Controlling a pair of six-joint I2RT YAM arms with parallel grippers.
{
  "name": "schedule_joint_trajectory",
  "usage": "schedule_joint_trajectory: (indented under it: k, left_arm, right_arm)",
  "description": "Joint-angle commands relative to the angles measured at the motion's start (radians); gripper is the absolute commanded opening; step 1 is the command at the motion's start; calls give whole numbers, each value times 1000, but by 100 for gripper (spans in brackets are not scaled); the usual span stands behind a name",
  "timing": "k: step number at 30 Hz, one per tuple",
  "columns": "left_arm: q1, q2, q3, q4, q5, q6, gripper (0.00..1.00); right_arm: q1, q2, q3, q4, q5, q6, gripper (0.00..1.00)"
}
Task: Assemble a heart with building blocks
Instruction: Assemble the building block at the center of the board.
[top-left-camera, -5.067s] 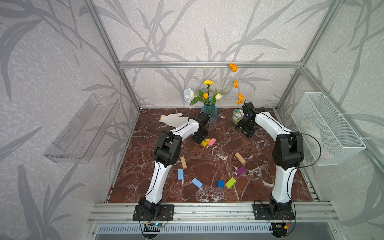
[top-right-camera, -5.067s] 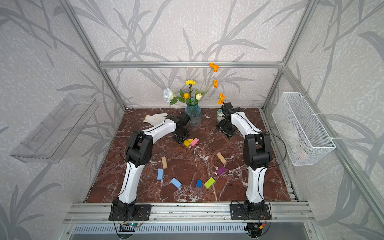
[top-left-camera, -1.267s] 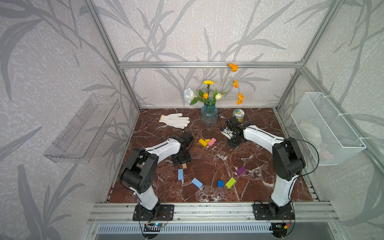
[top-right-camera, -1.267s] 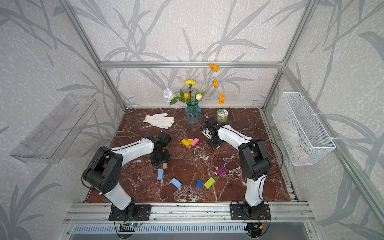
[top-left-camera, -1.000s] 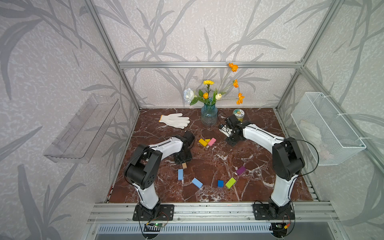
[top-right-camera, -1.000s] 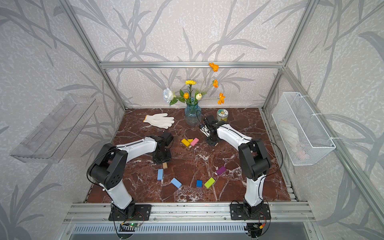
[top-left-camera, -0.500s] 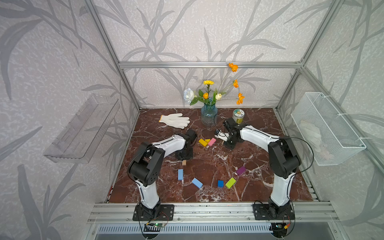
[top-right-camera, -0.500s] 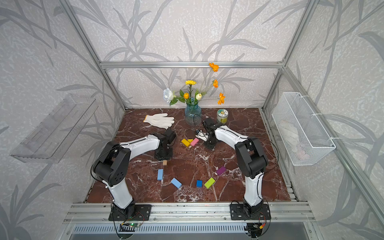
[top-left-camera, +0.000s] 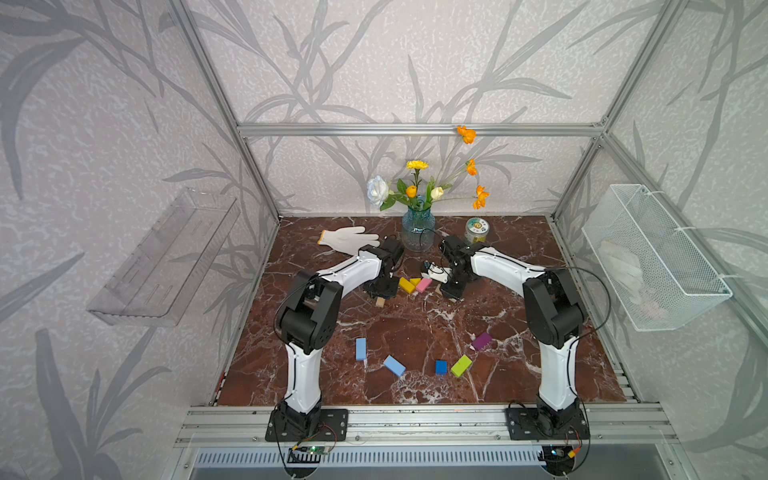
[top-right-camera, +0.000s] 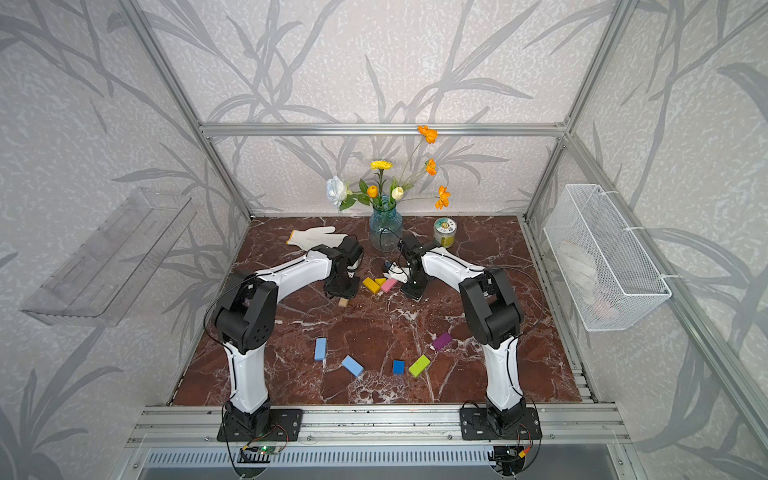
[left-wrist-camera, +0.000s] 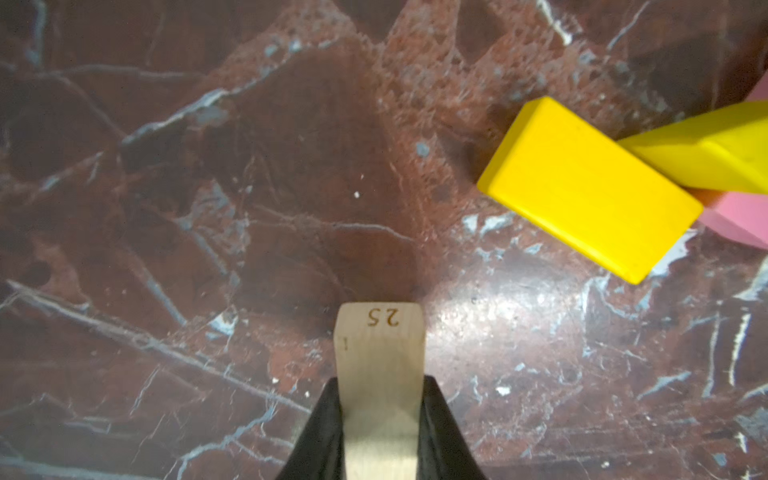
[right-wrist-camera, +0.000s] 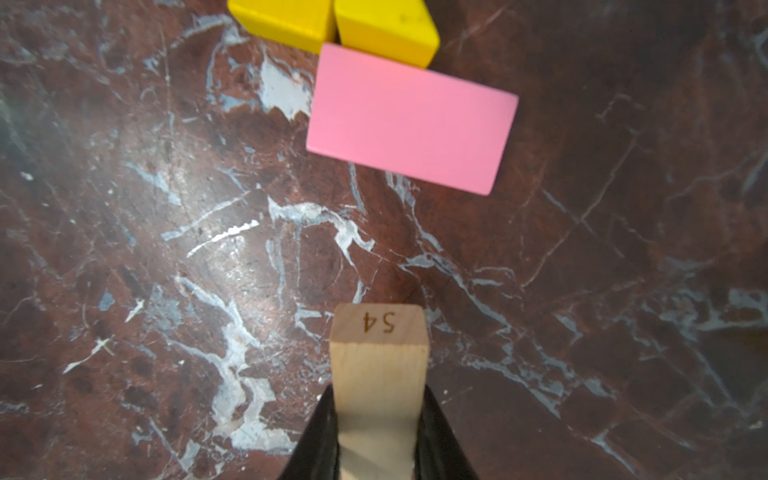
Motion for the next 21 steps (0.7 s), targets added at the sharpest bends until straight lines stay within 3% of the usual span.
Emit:
schedule_joint_trajectory:
  k: [1, 21]
  left_arm:
    - [0, 28, 42, -71, 15, 73, 25]
    - [-7, 89, 135, -139, 40, 271, 26]
  right_arm:
    - [2, 29, 33, -42, -3, -17, 0]
    - [-14, 103, 126, -87, 23, -47, 0]
